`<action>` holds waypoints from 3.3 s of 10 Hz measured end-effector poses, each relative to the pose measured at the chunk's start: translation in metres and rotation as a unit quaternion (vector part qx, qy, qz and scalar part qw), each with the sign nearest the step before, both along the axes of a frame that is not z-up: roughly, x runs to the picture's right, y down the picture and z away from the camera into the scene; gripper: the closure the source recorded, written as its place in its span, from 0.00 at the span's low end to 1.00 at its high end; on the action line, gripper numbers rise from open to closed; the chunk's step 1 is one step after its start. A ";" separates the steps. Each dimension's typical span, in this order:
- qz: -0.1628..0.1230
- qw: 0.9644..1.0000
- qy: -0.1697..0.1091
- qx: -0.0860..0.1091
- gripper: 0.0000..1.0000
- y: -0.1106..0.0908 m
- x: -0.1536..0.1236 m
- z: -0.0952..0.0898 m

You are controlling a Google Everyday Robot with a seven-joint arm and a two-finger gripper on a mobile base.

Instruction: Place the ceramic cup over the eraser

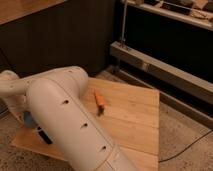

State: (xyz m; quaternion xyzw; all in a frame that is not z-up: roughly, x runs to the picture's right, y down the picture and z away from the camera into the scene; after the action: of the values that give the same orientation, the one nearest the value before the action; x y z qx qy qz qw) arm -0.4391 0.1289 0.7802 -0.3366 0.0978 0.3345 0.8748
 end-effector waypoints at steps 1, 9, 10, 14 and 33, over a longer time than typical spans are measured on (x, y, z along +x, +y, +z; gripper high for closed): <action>0.003 1.000 0.003 0.002 1.00 -0.010 0.005 -0.012; 0.013 0.999 0.030 0.038 1.00 -0.065 0.058 -0.091; 0.015 0.998 0.032 0.043 1.00 -0.067 0.067 -0.100; 0.024 0.997 0.042 0.053 1.00 -0.063 0.099 -0.130; -0.006 0.998 -0.020 0.064 1.00 0.004 0.125 -0.152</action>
State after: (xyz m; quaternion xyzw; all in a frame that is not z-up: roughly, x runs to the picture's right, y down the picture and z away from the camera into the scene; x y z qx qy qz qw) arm -0.3141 0.1331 0.6287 -0.2858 0.0611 0.3277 0.8984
